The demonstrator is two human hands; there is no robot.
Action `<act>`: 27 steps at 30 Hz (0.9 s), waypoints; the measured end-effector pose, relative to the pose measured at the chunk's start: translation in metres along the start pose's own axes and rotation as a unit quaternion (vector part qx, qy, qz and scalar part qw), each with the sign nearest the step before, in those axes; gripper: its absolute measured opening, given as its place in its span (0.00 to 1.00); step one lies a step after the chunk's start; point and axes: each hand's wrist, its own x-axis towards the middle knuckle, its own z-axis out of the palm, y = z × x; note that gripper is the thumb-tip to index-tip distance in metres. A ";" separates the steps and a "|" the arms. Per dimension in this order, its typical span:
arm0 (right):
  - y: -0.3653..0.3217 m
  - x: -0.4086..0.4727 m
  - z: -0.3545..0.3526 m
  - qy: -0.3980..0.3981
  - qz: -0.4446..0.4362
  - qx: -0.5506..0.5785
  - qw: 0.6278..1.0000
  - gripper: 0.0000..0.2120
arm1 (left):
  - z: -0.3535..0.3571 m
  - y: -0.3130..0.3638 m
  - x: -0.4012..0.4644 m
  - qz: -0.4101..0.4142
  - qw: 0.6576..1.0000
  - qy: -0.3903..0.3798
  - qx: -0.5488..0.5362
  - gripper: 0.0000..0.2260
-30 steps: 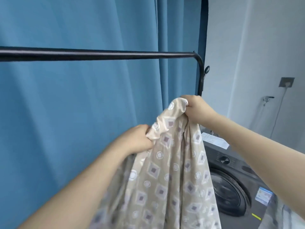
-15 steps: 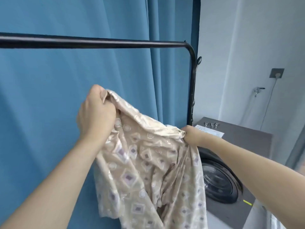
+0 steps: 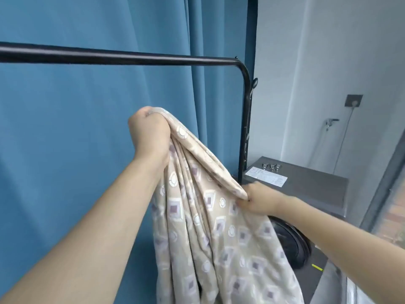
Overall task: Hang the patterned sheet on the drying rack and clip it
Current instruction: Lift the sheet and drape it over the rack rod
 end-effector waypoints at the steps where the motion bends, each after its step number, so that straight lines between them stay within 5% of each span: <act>1: 0.009 -0.001 0.025 -0.042 0.066 0.031 0.996 0.03 | 0.000 0.013 -0.006 0.017 1.000 0.000 -0.013 0.10; 4: 0.027 0.012 0.030 -0.023 0.158 0.078 0.984 0.08 | -0.016 0.016 -0.012 0.108 0.982 -0.013 0.156 0.10; 7: 0.009 0.024 -0.035 0.122 0.117 0.154 0.973 0.08 | -0.035 -0.015 -0.012 0.093 0.928 -0.134 0.335 0.14; 9: -0.020 0.024 -0.092 0.248 0.044 0.164 0.954 0.06 | -0.039 -0.046 -0.033 -0.001 0.911 -0.311 0.271 0.18; 12: -0.047 0.019 -0.124 0.322 -0.020 0.079 0.943 0.03 | -0.044 -0.087 -0.085 -0.240 0.807 -0.502 0.199 0.35; 14: -0.050 0.016 -0.109 0.244 -0.015 -0.003 0.970 0.09 | -0.043 -0.106 -0.113 -0.297 0.791 -0.509 0.165 0.29; 16: -0.047 0.017 -0.095 0.177 -0.019 -0.050 0.983 0.09 | -0.037 -0.110 -0.123 -0.280 0.821 -0.473 0.152 0.05; 17: -0.044 0.017 -0.096 0.168 -0.018 -0.053 0.984 0.08 | -0.036 -0.107 -0.116 -0.271 0.859 -0.413 0.135 0.12; 20: -0.016 0.016 -0.116 0.164 0.027 0.109 0.980 0.09 | -0.043 -0.076 -0.061 -0.220 0.967 -0.126 -0.019 0.17; 22: -0.006 0.010 -0.111 0.081 0.040 0.320 0.943 0.12 | -0.045 -0.040 -0.031 -0.025 0.998 -0.059 0.022 0.10; 24: -0.010 0.008 -0.095 0.055 0.051 0.380 0.922 0.12 | -0.033 -0.009 -0.035 0.105 0.963 -0.184 0.169 0.07; 27: -0.022 0.012 -0.099 0.128 0.034 0.300 0.945 0.11 | -0.001 -0.017 -0.066 -0.017 0.840 -0.400 0.366 0.39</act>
